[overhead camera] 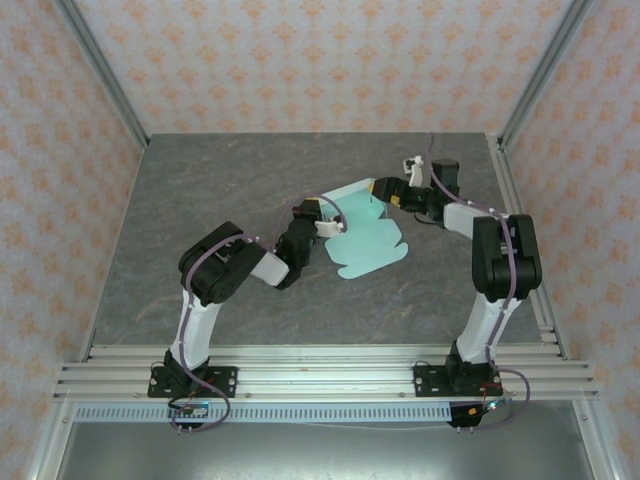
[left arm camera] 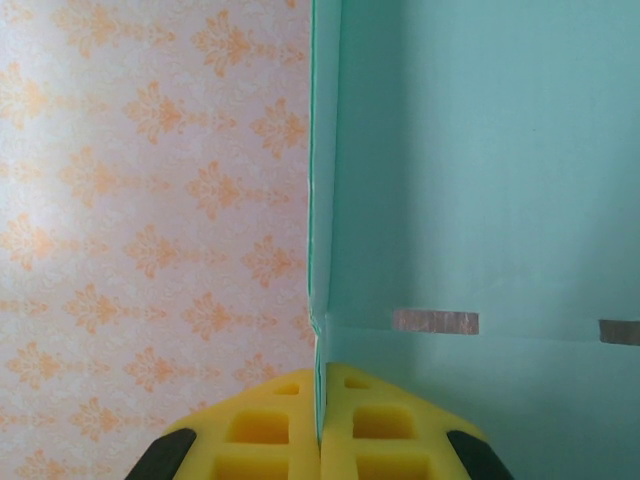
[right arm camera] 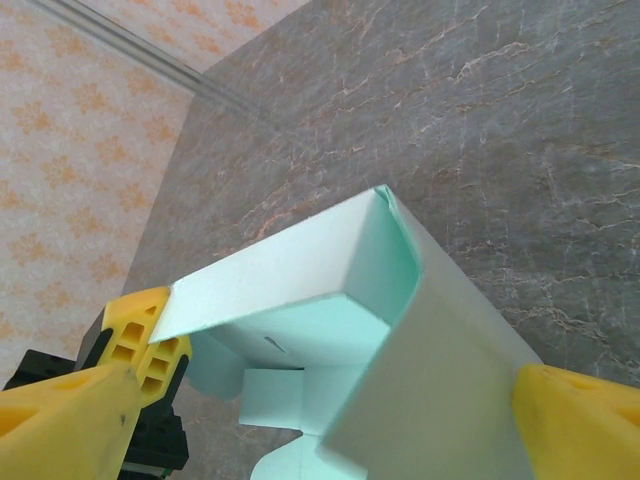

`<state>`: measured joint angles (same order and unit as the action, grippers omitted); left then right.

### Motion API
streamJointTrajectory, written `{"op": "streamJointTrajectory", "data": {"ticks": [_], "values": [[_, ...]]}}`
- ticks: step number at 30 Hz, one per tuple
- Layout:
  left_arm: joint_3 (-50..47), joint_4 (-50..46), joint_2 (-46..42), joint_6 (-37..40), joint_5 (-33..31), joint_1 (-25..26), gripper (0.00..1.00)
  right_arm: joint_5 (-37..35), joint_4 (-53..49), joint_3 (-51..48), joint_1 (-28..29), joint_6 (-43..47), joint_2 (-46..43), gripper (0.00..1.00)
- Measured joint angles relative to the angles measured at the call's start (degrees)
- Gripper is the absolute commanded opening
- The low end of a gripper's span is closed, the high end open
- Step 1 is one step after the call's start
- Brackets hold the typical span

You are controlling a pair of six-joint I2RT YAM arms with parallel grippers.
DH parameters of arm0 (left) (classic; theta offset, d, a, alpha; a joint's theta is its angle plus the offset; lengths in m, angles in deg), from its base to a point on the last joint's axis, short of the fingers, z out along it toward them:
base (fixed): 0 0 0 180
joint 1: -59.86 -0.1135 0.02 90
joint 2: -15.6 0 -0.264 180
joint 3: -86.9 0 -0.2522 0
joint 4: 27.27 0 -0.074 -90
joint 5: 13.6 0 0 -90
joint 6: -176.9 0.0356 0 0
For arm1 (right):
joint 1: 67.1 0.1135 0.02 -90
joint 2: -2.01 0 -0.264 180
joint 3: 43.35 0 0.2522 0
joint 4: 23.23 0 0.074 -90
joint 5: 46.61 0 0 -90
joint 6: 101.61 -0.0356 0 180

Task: Fold the paper box

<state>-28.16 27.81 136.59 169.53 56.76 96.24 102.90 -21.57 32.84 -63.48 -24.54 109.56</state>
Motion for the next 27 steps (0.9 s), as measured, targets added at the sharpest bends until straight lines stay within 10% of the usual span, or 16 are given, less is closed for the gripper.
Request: {"op": "streamJointTrajectory", "data": {"ticks": [27], "values": [[0.0, 1.1, 0.3, 0.4, -0.6, 0.0, 0.0, 0.4, 10.9, -4.2, 0.0, -8.7, 1.9, 0.45]]}}
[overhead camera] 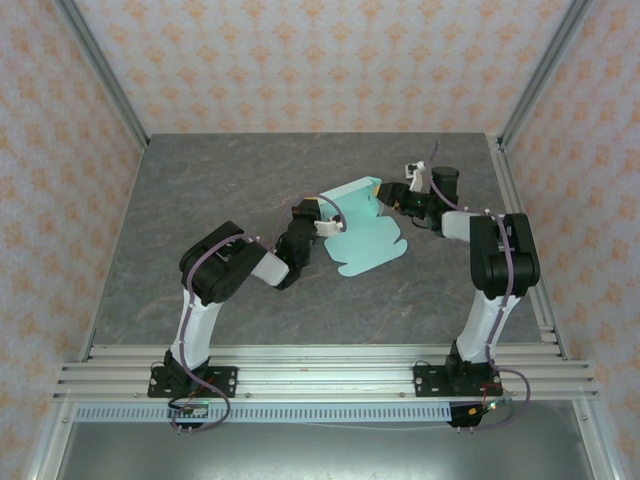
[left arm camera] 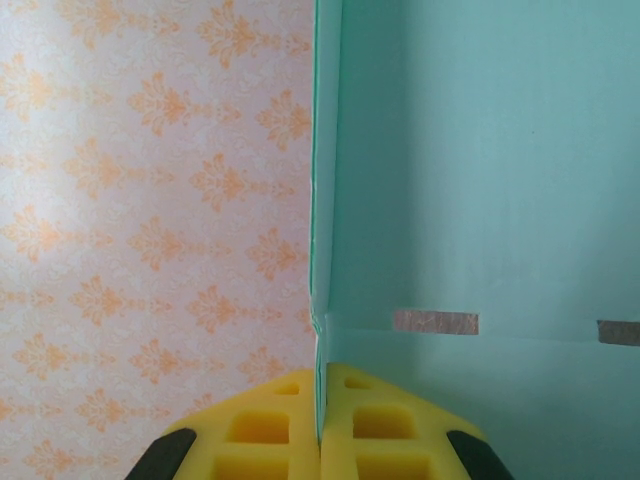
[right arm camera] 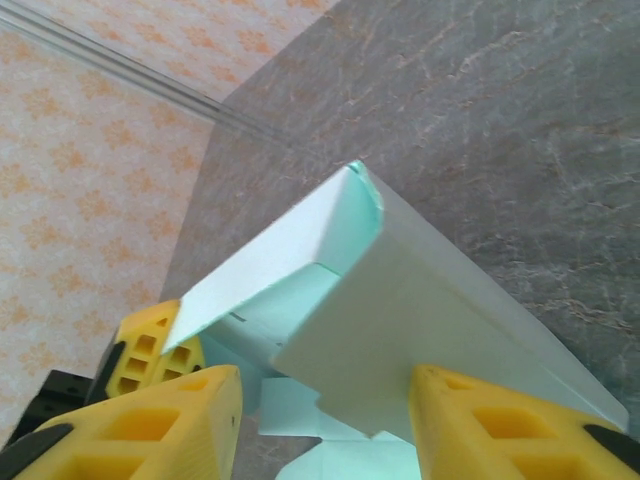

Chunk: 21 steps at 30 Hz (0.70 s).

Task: Fold the paper box

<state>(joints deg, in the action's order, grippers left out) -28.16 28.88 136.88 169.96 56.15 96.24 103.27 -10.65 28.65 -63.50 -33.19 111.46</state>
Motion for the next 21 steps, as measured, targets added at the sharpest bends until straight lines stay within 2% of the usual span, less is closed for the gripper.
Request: {"op": "streamJointTrajectory", "data": {"ticks": [7, 11, 14, 18, 21], "values": [[0.0, 0.1, 0.0, 0.0, -0.2, 0.0, 0.0, -2.6, -4.3, 2.8, 0.0, 1.9, 0.1, 0.39], [0.0, 0.1, 0.0, 0.0, -0.2, 0.0, 0.0, -3.1, -5.9, 3.9, 0.0, 2.9, 0.1, 0.4], [0.0, 0.1, 0.0, 0.0, -0.2, 0.0, 0.0, -1.4, -6.0, 4.4, 0.0, 2.9, 0.7, 0.4], [0.0, 0.1, 0.0, 0.0, -0.2, 0.0, 0.0, 0.6, -5.2, 4.4, 0.0, 1.7, 1.6, 0.33], [0.0, 0.2, 0.0, 0.0, -0.4, 0.0, 0.0, 1.6, -3.8, 4.7, -0.1, 0.5, 2.5, 0.32]]}}
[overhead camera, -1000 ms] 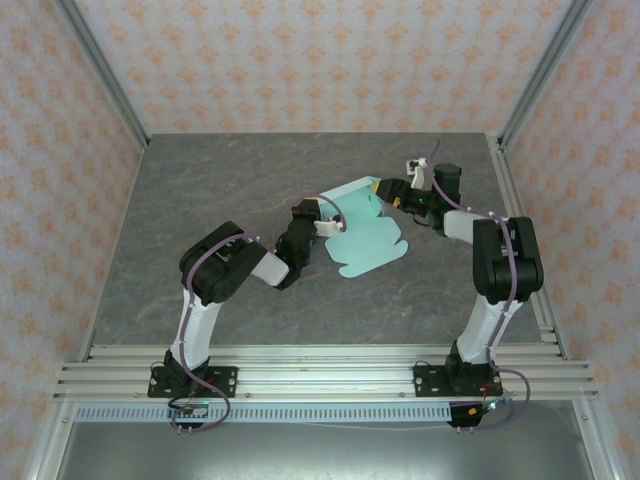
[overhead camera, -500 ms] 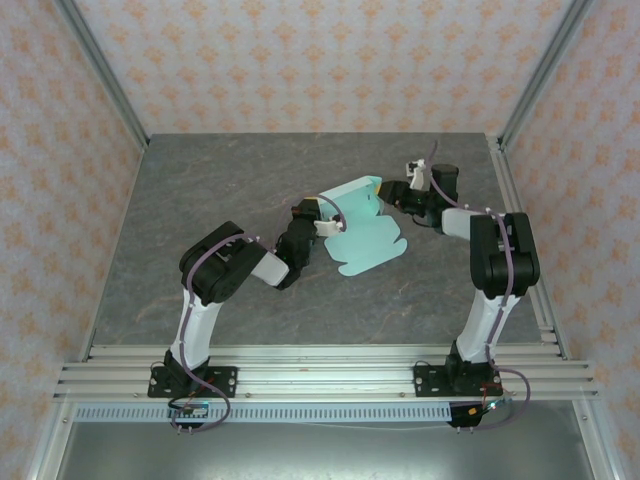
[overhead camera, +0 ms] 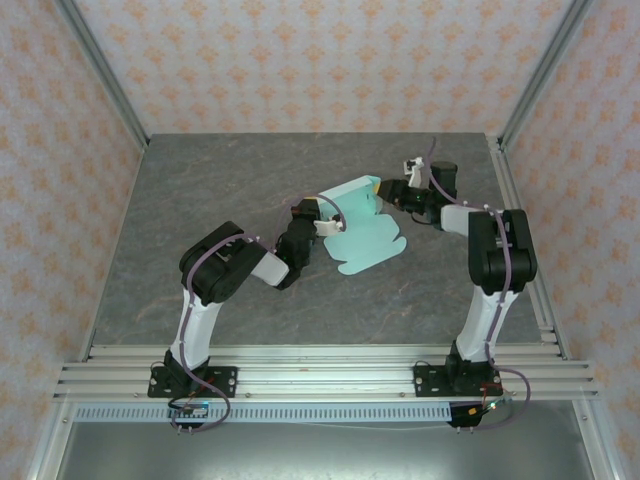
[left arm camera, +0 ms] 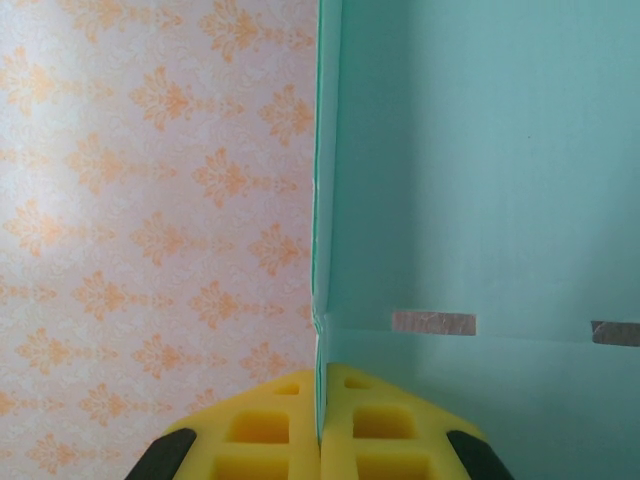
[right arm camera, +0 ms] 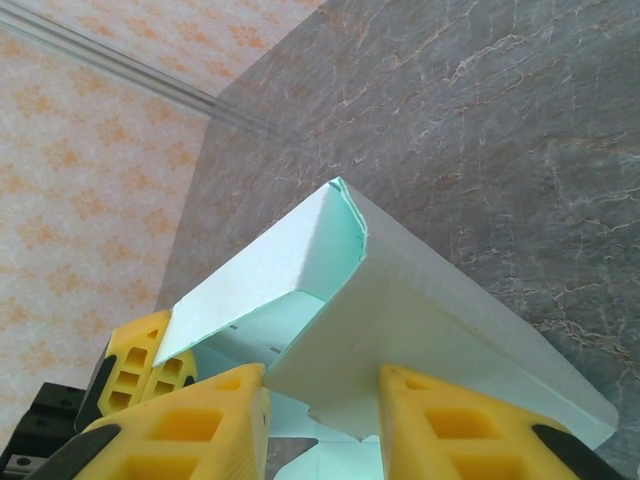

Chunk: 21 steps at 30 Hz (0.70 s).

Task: Fold the paper box

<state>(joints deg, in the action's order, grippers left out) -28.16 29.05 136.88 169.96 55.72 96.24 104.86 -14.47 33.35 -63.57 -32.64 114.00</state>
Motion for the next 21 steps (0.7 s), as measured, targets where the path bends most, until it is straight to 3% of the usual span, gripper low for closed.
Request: {"op": "streamJointTrajectory", "data": {"ticks": [8, 21], "values": [[0.0, 0.1, 0.0, 0.0, -0.8, 0.0, 0.0, 1.0, 1.5, 1.3, 0.1, -1.8, 1.8, 0.27], [0.2, 2.2, 1.0, 3.5, -0.8, 0.0, 0.0, 1.1, -6.4, 1.2, -1.6, 4.3, -4.9, 0.31]]}}
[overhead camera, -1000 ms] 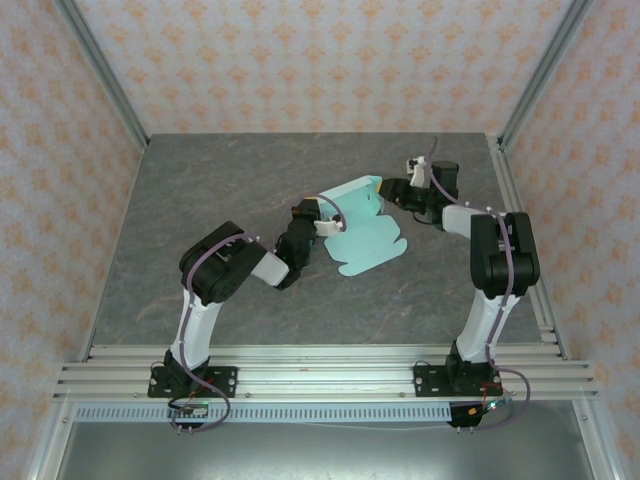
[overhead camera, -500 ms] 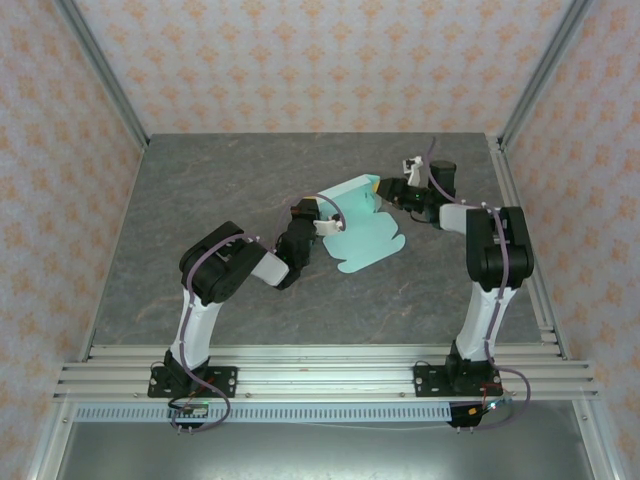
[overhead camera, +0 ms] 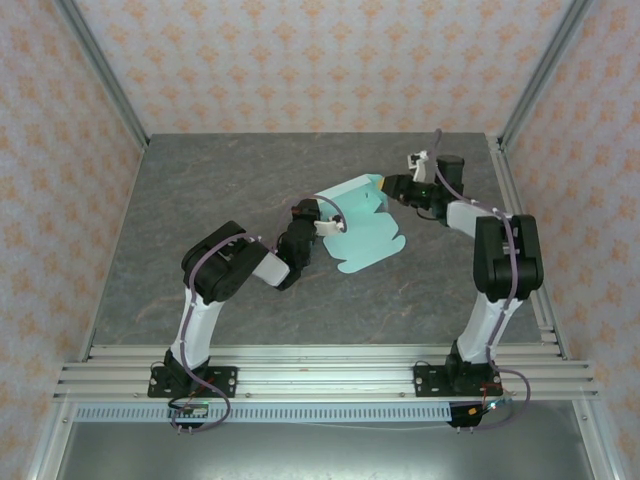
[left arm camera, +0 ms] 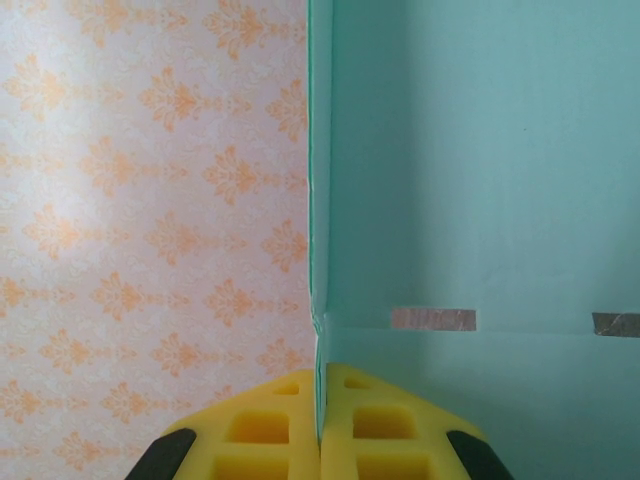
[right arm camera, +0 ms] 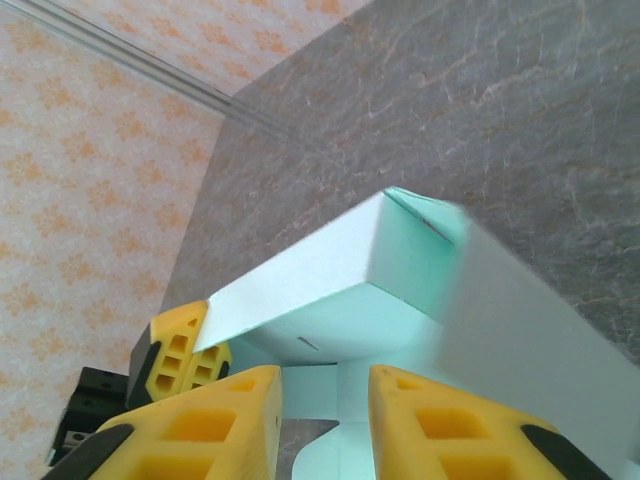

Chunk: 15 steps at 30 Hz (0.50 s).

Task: Fold the paper box

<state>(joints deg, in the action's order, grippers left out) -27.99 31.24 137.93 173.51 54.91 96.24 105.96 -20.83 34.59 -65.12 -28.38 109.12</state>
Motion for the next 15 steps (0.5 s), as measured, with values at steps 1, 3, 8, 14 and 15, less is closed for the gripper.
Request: {"op": "streamJointTrajectory", "data": {"ticks": [1, 3, 8, 14, 15], "values": [[0.0, 0.0, 0.0, 0.2, 0.0, 0.0, 0.0, 0.0, -0.4, 0.0, -0.3, 0.4, -0.6, 0.31], [0.0, 0.0, 0.0, 0.5, 0.0, 0.0, 0.0, 0.0, -1.0, -0.2, -1.0, 1.0, -1.7, 0.32], [0.0, 0.0, 0.0, 1.0, 0.0, 0.0, 0.0, -1.4, -3.0, -0.4, -2.6, 2.4, -4.0, 0.34], [0.0, 0.1, 0.0, 1.6, 0.0, 0.0, 0.0, -7.8, -10.8, 2.9, -3.9, 6.9, -4.0, 0.42], [0.0, 0.1, 0.0, 1.8, 0.0, 0.0, 0.0, -8.5, -12.2, 4.5, -3.9, 7.7, -3.3, 0.44]]}}
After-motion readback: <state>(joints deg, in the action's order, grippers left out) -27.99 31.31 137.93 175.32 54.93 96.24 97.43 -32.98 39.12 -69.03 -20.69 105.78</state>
